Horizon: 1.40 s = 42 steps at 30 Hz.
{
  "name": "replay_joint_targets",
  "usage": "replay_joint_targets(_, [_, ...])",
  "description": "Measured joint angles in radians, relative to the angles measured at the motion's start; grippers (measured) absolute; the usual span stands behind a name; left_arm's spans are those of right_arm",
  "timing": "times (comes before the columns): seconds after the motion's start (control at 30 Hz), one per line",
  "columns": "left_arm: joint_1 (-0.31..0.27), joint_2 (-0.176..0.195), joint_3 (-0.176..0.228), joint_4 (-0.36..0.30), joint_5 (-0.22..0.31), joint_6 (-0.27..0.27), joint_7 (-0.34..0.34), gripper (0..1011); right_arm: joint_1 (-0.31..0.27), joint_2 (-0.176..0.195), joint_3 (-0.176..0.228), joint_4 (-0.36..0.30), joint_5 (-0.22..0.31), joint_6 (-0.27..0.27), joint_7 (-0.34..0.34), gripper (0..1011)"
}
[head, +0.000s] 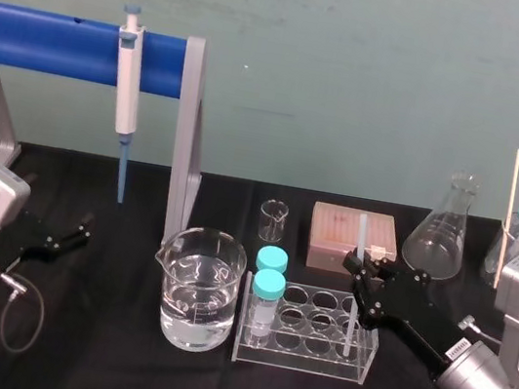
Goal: Pick up the stirring rod with one hand, then place it down.
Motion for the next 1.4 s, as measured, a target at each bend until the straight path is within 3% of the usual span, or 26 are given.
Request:
replay_joint_targets(0.9, [0.0,0.0,0.0,0.0,0.0,0.0,0.0,1000,-0.005,0.002,-0.011,0.006,-0.022,0.03,-0.012,73])
replay_joint_targets(1.2, [0.0,0.0,0.0,0.0,0.0,0.0,0.0,1000,-0.006,0.002,-0.011,0.007,-0.019,0.029,-0.01,298])
replay_joint_targets(1.23, [0.0,0.0,0.0,0.0,0.0,0.0,0.0,1000,-0.006,0.002,-0.011,0.007,-0.019,0.029,-0.01,367])
replay_joint_targets(1.4, [0.0,0.0,0.0,0.0,0.0,0.0,0.0,1000,-0.005,0.001,-0.01,0.007,-0.019,0.028,-0.009,528])
